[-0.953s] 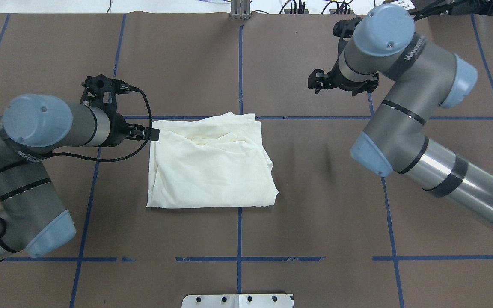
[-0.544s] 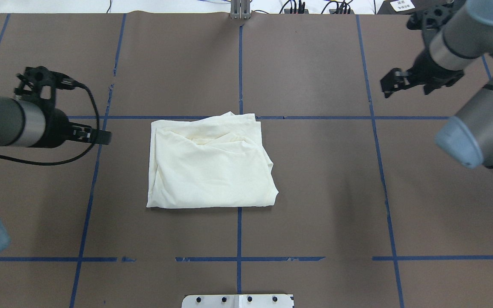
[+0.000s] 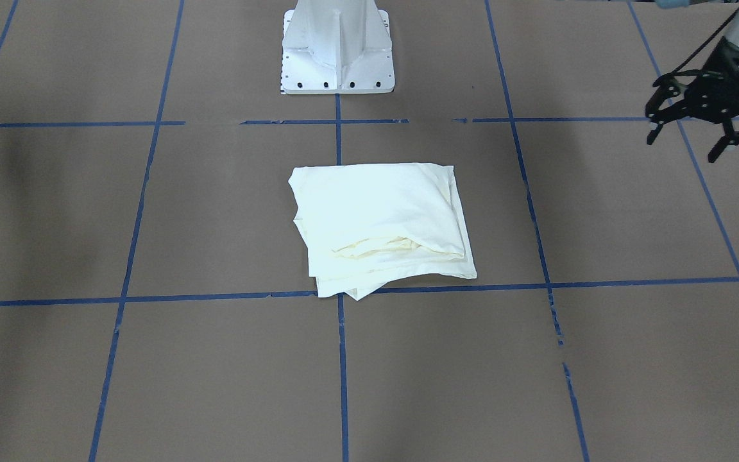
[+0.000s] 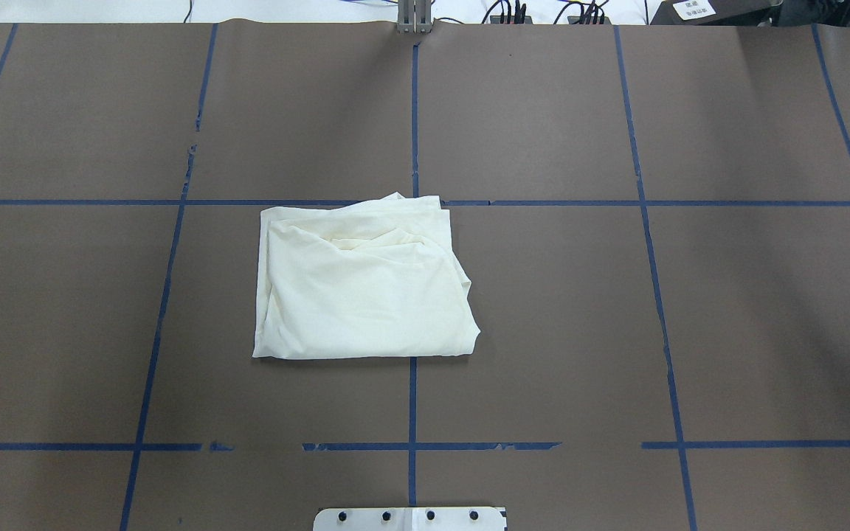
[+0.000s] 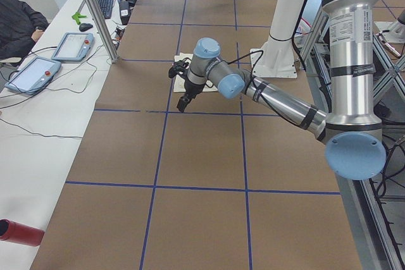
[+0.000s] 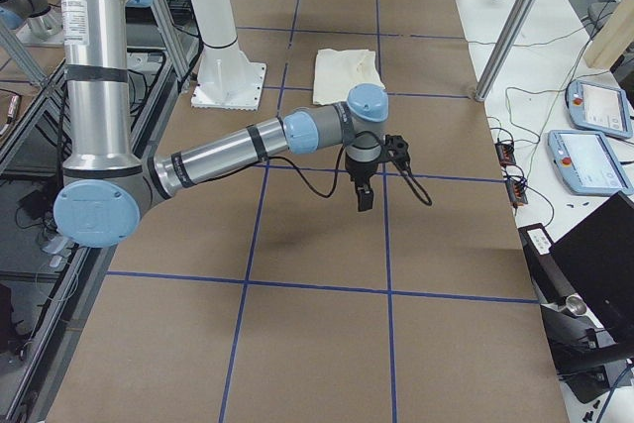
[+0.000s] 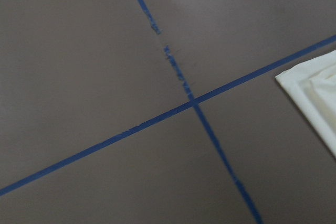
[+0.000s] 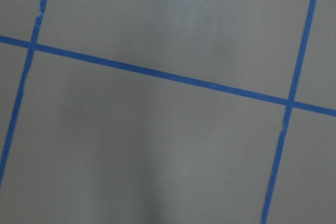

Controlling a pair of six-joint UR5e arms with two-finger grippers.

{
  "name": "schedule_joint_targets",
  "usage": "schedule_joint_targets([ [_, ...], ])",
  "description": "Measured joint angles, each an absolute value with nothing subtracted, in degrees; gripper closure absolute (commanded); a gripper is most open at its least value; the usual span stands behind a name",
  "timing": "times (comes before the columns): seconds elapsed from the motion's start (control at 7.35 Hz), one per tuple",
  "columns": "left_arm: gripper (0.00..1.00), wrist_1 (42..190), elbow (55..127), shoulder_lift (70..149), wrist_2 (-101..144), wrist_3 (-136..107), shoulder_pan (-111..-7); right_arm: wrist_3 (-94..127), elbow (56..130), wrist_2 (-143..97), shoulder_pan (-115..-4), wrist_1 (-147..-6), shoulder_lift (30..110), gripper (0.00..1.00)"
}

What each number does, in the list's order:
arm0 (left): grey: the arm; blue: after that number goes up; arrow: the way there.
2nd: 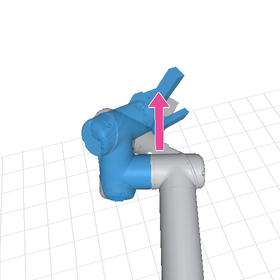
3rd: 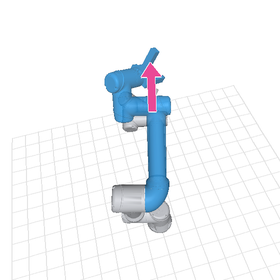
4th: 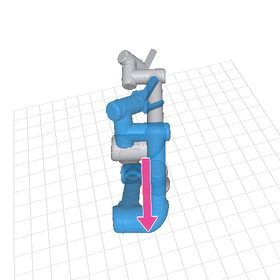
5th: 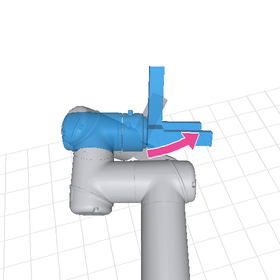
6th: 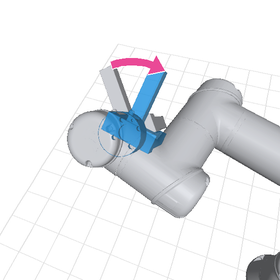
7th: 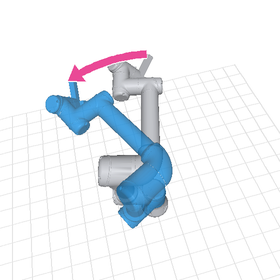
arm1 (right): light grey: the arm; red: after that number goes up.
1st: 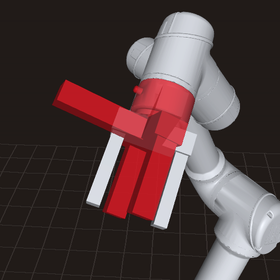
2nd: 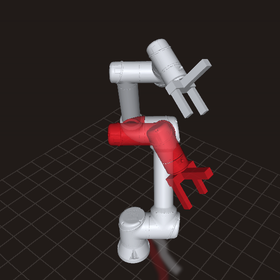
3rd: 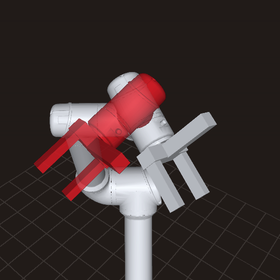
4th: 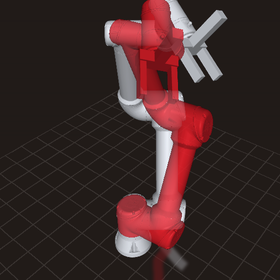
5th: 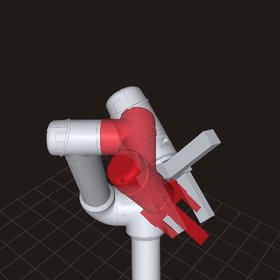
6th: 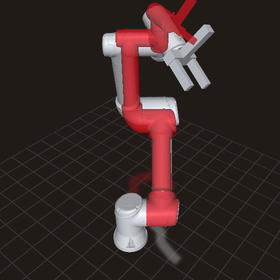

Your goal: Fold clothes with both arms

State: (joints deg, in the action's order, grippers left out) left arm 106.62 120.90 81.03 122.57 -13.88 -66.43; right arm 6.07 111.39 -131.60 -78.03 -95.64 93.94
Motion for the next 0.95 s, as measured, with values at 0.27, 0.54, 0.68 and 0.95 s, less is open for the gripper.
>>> schedule_joint_targets([
  [0.27, 0.00, 106.70, 116.00, 77.74, 125.42, -10.63, -73.46, 3.65, 110.96, -132.58, -82.21, -95.43, 102.11, 0.00],
  [0.54, 0.00, 106.48, 111.04, 74.87, 131.00, -3.74, -82.75, 2.96, 111.01, -135.48, -88.67, -95.11, 107.12, 0.00],
  [0.68, 0.00, 106.04, 109.15, 73.19, 133.73, 0.47, -86.23, 2.75, 111.07, -137.54, -90.23, -94.93, 108.83, 0.00],
  [0.95, 0.00, 106.54, 107.72, 70.78, 134.52, 3.99, -88.77, 2.64, 111.09, -138.80, -91.06, -94.81, 109.58, 0.00],
])
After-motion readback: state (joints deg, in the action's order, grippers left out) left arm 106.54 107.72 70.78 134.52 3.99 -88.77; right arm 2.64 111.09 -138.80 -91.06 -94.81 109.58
